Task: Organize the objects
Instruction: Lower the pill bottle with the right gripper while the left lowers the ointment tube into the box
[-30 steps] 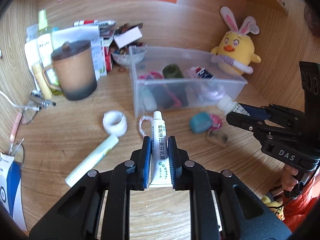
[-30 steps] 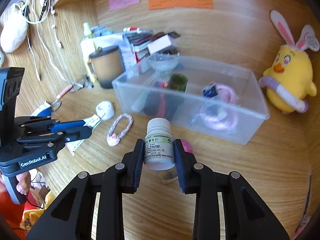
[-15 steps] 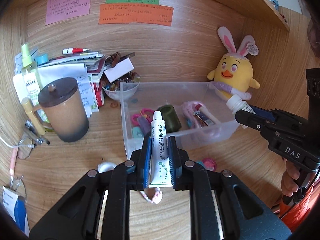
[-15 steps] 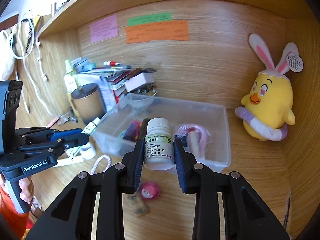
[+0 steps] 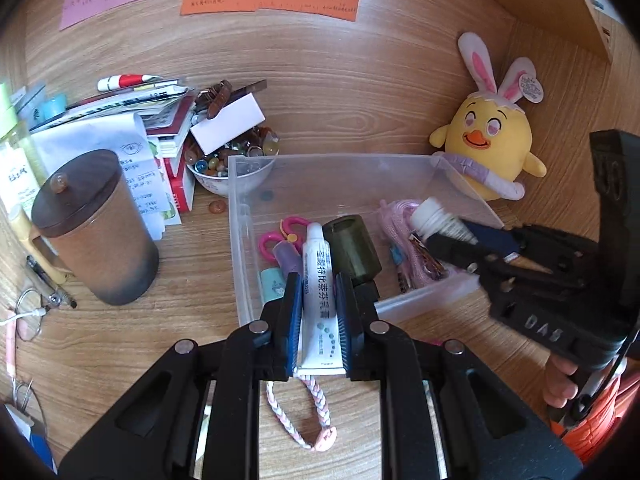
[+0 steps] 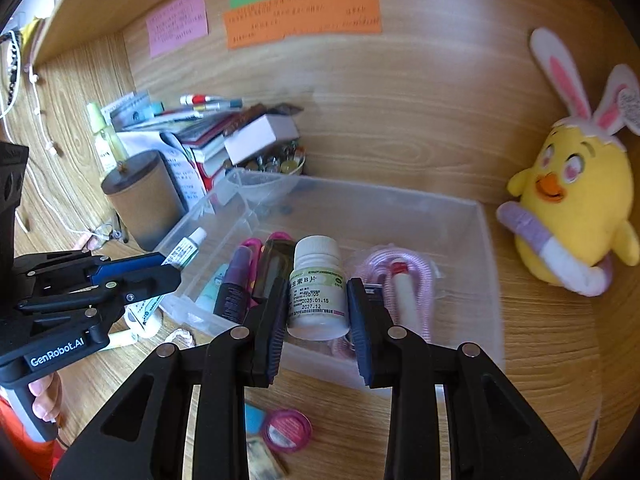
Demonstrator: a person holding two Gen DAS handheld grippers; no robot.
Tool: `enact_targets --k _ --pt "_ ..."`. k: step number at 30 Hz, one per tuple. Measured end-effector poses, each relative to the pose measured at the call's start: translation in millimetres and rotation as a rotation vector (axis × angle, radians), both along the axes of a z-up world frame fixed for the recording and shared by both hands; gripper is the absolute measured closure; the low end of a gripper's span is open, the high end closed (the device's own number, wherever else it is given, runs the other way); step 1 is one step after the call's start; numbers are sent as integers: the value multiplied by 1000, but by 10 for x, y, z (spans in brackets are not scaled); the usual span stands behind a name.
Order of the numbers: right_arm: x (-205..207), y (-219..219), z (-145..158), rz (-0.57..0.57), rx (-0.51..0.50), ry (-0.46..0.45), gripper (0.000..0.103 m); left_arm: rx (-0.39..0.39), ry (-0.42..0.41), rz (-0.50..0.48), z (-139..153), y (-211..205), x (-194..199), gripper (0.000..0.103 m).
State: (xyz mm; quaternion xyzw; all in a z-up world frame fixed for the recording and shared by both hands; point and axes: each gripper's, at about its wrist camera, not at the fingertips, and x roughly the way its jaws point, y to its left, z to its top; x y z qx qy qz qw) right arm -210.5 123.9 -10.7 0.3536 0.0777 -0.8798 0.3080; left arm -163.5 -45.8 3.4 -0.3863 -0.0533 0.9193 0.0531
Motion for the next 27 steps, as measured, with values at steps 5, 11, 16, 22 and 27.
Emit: enact_targets --k 5,11,16,22,27 --pt "-95 -99 -140 16 -3 -52 76 1 -8 -2 -16 -4 -72 87" --pt "-48 -174 -157 27 35 -23 76 -10 7 -10 11 18 -26 86" --pt "38 -161 -88 42 36 -4 76 -12 27 -11 81 12 75 71" --pt "231 -66 57 63 18 38 64 -49 90 16 237 -49 289 47" --pt "419 28 139 81 11 76 53 -87 127 46 310 -164 503 31"
